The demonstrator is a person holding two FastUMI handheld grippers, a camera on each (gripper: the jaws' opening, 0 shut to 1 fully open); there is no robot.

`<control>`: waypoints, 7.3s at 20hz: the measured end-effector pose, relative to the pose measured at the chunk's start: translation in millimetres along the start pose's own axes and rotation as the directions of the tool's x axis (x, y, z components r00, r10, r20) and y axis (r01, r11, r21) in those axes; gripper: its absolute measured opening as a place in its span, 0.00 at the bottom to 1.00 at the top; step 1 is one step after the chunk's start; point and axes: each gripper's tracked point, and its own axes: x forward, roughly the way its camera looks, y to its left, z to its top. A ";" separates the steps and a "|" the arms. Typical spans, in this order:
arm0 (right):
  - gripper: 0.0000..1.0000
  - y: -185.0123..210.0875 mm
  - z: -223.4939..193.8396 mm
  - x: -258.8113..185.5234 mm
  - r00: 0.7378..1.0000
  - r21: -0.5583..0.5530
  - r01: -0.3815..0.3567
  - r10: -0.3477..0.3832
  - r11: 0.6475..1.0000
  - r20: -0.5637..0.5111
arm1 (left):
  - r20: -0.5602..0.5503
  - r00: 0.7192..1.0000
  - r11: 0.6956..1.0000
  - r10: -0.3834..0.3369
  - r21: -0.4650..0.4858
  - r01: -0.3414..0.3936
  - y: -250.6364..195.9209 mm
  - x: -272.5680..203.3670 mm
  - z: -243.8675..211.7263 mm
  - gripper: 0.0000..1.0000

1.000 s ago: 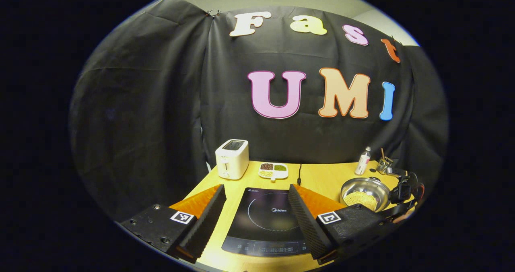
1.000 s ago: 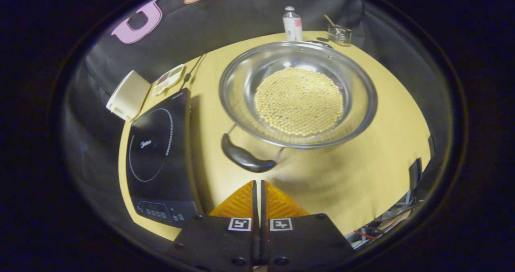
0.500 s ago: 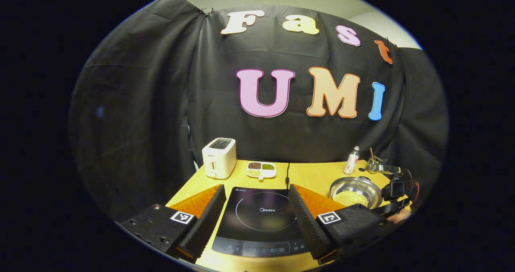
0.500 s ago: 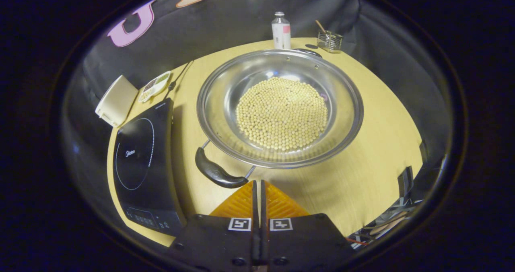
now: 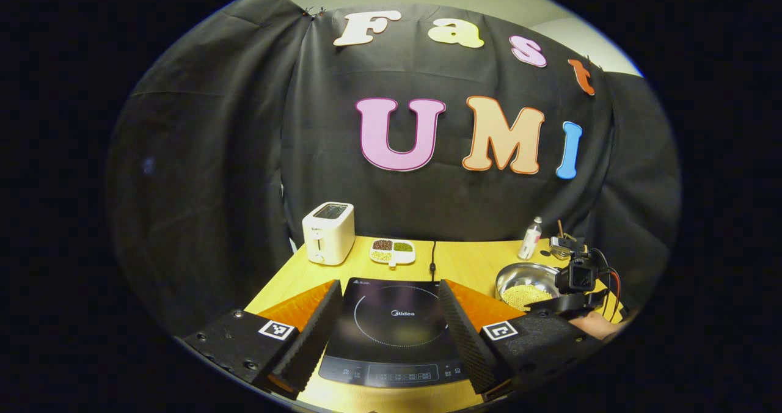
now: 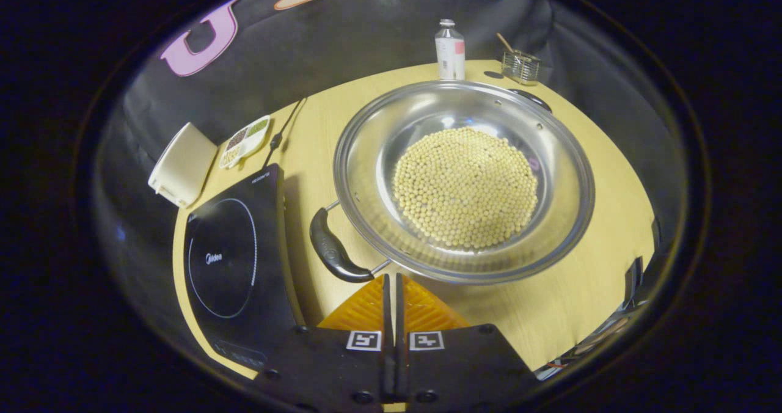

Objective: First push the handle of the pot to place it horizontally, then grasp the pot with both hands and set it on the induction cooktop.

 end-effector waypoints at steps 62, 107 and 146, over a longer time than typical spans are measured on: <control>0.70 -185.8 160.1 96.1 0.855 0.117 -0.356 0.373 0.927 -0.361 | -0.794 0.558 0.961 -0.240 -0.277 0.019 -237.0 221.9 -221.9 0.76; 0.52 99.4 12.3 -32.5 0.869 0.006 -0.428 0.413 0.904 -0.273 | -0.723 0.682 0.991 -0.111 -0.133 0.021 79.4 131.2 -133.2 0.55; 0.92 61.1 121.7 -39.9 0.931 -0.086 -0.320 0.330 0.943 0.158 | -0.389 0.913 0.985 0.120 -0.066 -0.157 110.2 125.0 -62.8 0.98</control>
